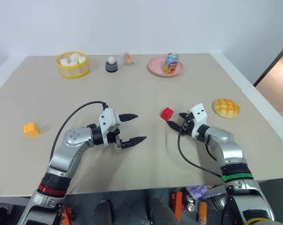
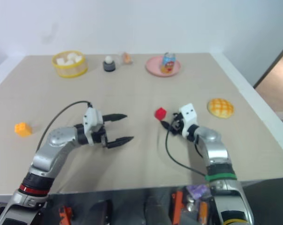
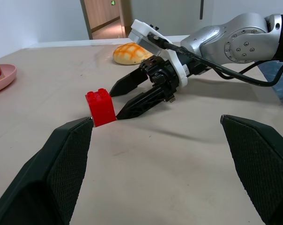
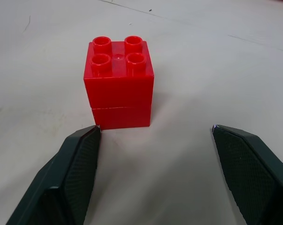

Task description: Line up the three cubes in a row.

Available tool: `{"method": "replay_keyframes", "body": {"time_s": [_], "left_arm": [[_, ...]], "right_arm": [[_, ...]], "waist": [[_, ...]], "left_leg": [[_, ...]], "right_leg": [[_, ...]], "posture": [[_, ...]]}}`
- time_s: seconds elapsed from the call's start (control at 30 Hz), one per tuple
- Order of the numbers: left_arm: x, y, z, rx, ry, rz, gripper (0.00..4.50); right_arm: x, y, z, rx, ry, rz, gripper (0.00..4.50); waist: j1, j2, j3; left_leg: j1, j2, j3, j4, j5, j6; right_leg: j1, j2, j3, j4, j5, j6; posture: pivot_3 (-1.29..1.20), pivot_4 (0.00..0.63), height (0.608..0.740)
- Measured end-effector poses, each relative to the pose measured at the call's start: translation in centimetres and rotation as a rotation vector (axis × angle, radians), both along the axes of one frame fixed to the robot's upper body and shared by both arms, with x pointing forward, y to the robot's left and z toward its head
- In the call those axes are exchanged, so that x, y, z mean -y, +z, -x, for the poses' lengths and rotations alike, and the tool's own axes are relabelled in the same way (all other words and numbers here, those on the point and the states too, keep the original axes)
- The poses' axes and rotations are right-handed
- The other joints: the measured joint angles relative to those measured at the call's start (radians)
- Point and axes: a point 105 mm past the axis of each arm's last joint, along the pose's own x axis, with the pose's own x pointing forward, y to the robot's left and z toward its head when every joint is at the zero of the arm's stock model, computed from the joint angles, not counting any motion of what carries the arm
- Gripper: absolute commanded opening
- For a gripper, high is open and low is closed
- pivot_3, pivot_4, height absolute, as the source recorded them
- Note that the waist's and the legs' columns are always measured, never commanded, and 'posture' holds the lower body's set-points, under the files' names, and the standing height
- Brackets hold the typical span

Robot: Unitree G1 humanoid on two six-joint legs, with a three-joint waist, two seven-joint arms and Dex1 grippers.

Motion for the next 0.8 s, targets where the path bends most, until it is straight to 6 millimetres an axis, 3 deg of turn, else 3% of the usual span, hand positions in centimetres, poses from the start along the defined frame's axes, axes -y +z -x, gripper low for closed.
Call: {"method": "replay_keyframes", "body": {"time_s": [0.37, 0.8], "left_arm": [[-0.9, 0.0, -0.4, -0.004, 0.055, 0.011, 4.50], [-0.8, 0.4, -0.6, 0.002, 0.050, 0.019, 4.50]], "right_arm": [[-1.2, 0.2, -0.8, 0.007, 0.040, -0.004, 3.93], [-2.1, 0.1, 0.2, -0.042, 0.135, -0.001, 3.93]], "waist": [[-0.011, 0.000, 0.000], [-0.011, 0.000, 0.000]], "left_leg": [[0.000, 0.000, -0.001, -0.001, 0.000, 0.000], [0.000, 0.000, -0.001, -0.003, 0.000, 0.000]], "right_leg": [[0.000, 0.000, 0.000, 0.000, -0.001, 0.000], [-0.001, 0.001, 0.000, 0.000, -0.003, 0.001]], "posture": [[0.00, 0.150, 0.740], [0.00, 0.150, 0.740]]}}
